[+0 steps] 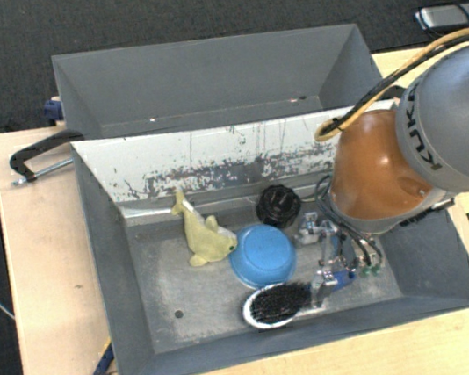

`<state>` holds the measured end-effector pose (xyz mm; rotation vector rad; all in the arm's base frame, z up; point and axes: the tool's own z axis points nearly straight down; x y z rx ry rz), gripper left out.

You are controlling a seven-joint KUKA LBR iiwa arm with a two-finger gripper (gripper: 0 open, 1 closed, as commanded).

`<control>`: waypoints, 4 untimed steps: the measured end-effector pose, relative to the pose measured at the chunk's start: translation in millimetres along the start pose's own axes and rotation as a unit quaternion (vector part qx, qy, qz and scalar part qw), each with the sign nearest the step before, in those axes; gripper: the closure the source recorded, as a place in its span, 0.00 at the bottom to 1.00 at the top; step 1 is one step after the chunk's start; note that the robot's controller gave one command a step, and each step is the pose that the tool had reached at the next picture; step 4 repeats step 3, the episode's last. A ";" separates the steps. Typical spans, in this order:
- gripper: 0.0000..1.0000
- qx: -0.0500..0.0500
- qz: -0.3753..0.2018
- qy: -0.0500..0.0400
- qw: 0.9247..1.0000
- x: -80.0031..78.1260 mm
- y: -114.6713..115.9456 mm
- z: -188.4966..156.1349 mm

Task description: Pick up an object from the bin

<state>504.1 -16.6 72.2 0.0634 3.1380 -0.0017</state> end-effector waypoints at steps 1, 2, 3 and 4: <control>1.00 -0.001 -0.002 0.004 1.000 1.4 0.2 -0.8; 1.00 -0.001 0.003 -0.005 1.000 -10.1 -1.8 -86.9; 1.00 -0.001 0.000 -0.006 1.000 -18.6 7.1 -264.1; 1.00 -0.001 0.000 -0.006 1.000 -18.6 7.1 -264.1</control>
Offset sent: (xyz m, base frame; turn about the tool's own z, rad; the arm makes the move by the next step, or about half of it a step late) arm 0.0000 0.0000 0.0000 0.0000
